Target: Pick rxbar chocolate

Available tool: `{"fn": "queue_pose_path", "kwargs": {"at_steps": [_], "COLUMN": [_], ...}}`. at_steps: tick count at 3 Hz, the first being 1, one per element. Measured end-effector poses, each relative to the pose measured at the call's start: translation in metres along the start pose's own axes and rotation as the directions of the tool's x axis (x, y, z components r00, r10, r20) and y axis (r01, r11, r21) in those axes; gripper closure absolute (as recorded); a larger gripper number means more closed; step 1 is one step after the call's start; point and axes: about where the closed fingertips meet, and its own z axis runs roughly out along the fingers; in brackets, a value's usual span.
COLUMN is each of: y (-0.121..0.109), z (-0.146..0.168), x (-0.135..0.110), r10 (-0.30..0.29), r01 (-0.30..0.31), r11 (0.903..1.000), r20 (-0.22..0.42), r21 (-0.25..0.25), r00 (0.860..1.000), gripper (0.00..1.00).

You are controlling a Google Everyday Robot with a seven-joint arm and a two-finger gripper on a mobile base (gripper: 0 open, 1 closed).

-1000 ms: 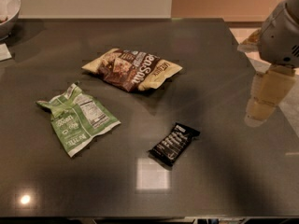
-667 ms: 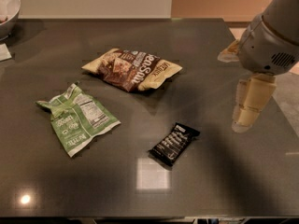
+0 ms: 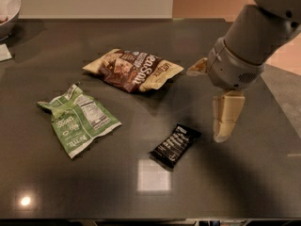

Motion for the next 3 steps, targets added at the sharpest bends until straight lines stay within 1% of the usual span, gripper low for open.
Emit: {"fn": "queue_pose_path", "kwargs": {"at_steps": [1,2,3], "y": [0.001,0.008,0.018], "z": [0.024,0.040,0.056], "x": [-0.011,-0.023,-0.031], "r10": [-0.117,-0.218,-0.304], "r01": [0.117,0.219,0.306], "r11": [0.9930,0.9745,0.9482], "r20": [0.010,0.026,0.039], "r21": [-0.019,-0.047,-0.085], "r00": [0.993,0.976,0.952], "gripper": [0.00,0.00,0.00]}}
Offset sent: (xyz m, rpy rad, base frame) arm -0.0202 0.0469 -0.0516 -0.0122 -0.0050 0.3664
